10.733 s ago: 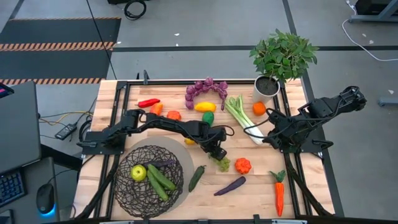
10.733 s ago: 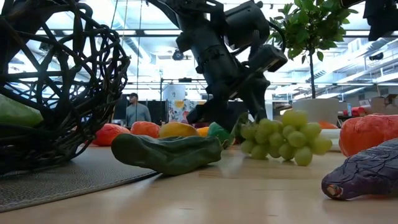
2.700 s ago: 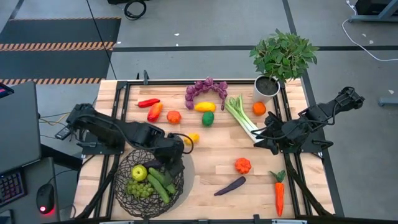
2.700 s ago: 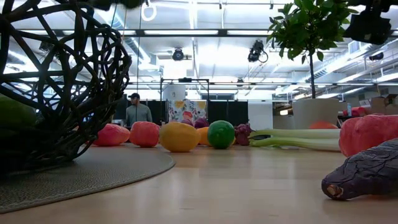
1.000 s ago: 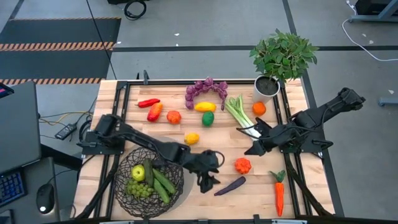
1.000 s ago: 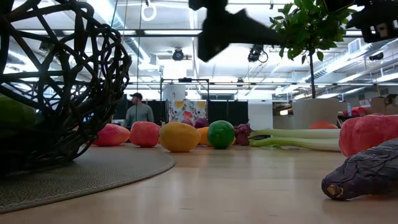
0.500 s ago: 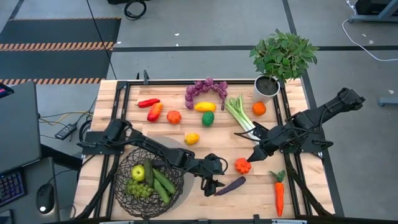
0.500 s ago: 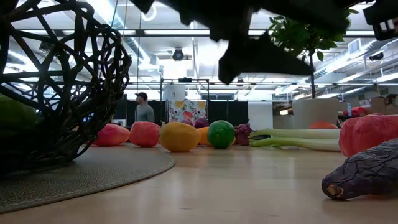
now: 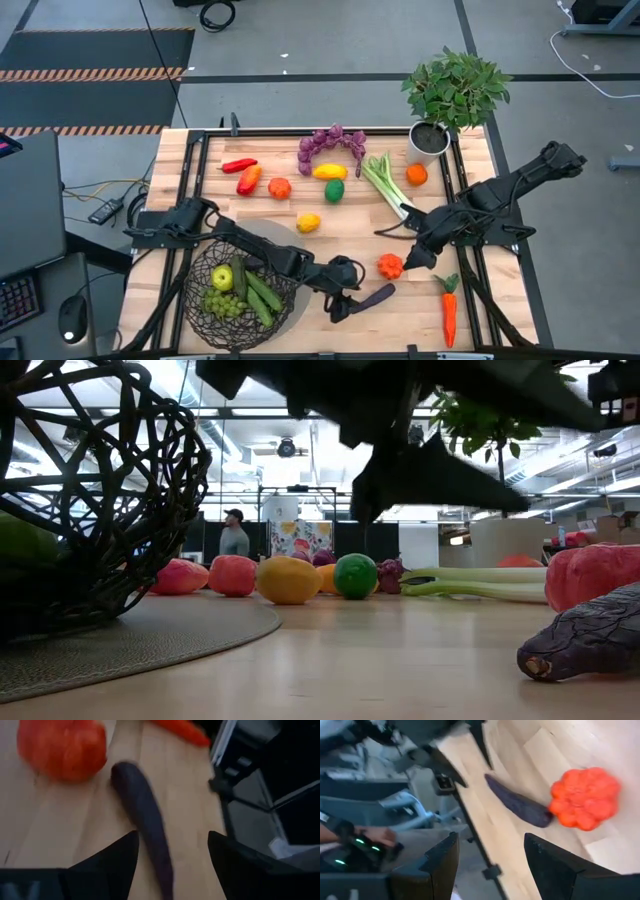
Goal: Build produce basket
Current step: Put the violet eggplant into the black basket
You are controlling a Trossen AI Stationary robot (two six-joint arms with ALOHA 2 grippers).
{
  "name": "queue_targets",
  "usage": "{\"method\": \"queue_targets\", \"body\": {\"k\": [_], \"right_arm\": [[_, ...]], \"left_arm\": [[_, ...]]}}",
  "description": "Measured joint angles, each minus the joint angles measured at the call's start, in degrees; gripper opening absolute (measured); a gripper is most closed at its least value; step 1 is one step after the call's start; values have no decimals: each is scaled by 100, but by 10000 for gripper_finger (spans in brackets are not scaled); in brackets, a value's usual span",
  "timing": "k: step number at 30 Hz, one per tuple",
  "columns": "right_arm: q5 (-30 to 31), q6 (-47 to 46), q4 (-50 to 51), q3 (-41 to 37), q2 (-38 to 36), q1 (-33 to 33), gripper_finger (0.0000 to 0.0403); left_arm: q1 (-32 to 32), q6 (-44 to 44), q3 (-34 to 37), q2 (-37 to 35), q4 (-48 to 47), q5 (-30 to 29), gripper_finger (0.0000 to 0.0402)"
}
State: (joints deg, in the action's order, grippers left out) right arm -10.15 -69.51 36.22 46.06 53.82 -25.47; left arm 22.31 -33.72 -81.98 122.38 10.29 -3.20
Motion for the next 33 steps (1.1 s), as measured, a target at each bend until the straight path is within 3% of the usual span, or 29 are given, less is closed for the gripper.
{"method": "queue_targets", "body": {"k": [3, 8, 11, 17, 24, 33], "right_arm": [[0, 237, 172, 0, 86, 0, 229], [-4, 360, 254, 0, 156, 0, 229], [-138, 376, 253, 0, 158, 2, 229], [-497, 373, 294, 0, 156, 0, 229], [-498, 324, 290, 0, 154, 0, 229], [-500, 197, 318, 0, 151, 0, 228]], "left_arm": [[118, 149, -6, 20, 29, -131, 240], [329, 431, -1, 72, 85, -1032, 239], [331, 725, -2, 126, 225, -1273, 245], [302, 850, -6, 340, 478, -1331, 258], [304, 409, -4, 604, 556, -1075, 258], [289, 604, -24, 706, 538, -853, 259]]}}
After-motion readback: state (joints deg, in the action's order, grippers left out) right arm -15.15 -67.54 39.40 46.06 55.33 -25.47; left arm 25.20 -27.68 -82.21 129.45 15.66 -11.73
